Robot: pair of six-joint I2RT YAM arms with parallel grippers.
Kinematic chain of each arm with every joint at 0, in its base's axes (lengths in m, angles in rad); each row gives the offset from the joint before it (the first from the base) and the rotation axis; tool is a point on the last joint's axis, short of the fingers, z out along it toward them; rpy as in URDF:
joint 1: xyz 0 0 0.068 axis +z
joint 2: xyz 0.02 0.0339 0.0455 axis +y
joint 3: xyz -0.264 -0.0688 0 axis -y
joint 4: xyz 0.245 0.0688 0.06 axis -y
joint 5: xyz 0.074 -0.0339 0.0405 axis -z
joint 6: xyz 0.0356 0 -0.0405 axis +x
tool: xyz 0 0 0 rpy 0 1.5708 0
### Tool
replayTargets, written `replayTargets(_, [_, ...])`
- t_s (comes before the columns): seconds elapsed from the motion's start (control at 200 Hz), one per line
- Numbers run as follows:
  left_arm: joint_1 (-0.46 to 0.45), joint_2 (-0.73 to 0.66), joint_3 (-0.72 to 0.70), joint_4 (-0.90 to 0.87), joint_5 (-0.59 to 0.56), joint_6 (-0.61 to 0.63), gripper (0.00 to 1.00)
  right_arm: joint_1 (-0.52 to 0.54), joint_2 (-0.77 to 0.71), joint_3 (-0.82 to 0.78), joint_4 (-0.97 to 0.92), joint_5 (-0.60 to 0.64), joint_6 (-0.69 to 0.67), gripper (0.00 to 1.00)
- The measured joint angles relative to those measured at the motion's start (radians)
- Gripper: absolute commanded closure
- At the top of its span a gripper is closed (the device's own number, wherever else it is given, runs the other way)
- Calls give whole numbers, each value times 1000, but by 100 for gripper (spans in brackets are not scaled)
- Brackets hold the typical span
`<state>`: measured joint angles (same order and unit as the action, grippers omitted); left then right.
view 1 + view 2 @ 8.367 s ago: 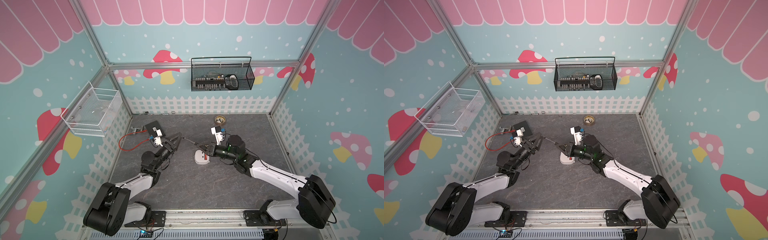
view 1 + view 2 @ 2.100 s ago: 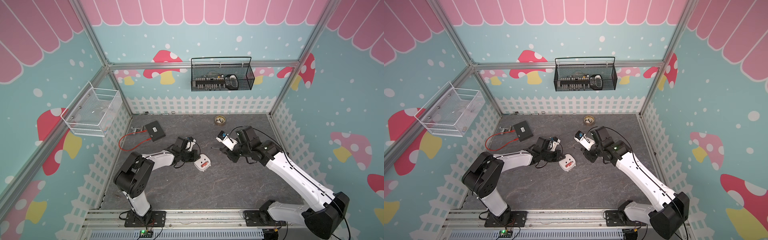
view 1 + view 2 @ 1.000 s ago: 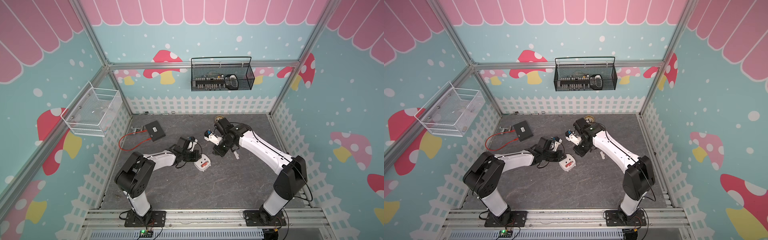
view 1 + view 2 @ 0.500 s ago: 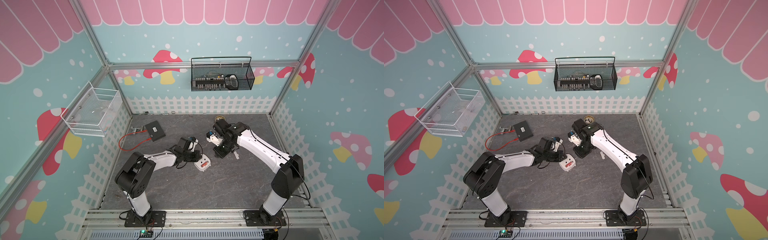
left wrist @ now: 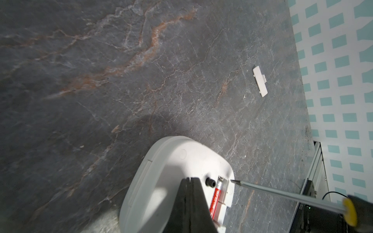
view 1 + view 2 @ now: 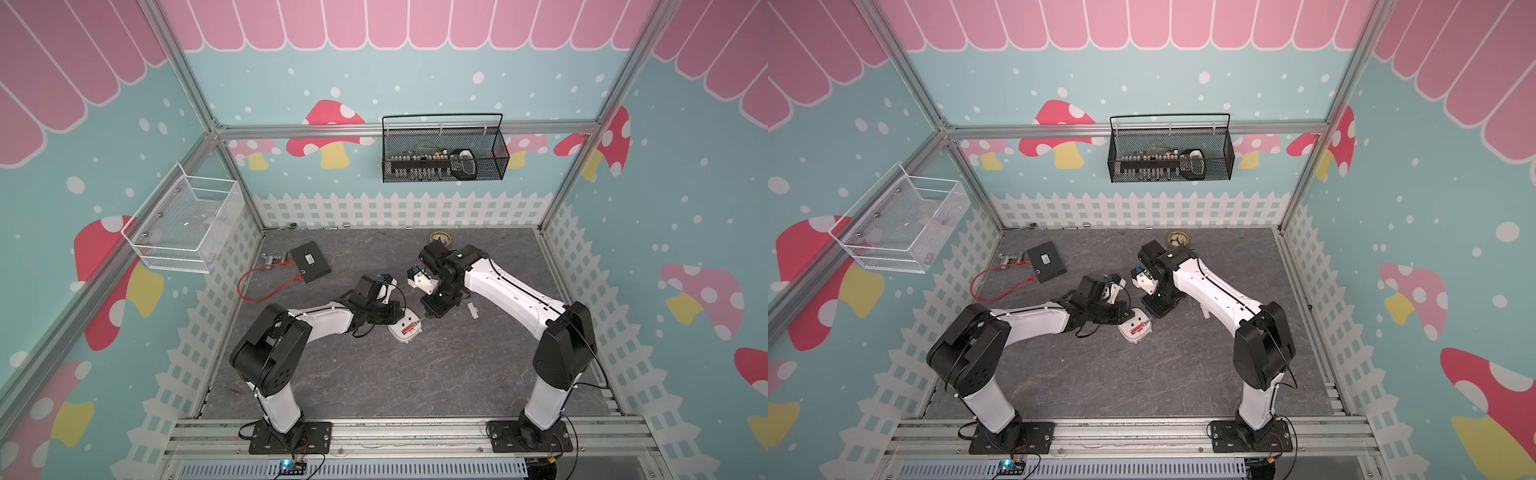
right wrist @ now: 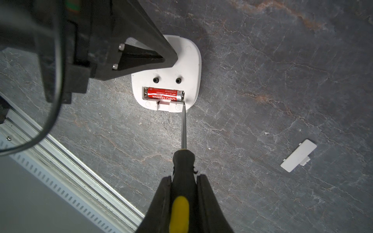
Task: Remove the battery from the alarm
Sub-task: Release the battery from the alarm.
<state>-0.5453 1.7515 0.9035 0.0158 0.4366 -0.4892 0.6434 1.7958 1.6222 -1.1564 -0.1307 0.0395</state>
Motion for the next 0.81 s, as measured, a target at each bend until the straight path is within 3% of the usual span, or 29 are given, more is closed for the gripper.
replayTargets(0.806, [-1, 0, -1, 2, -1, 0, 100, 0, 34, 11, 8, 2, -24, 100])
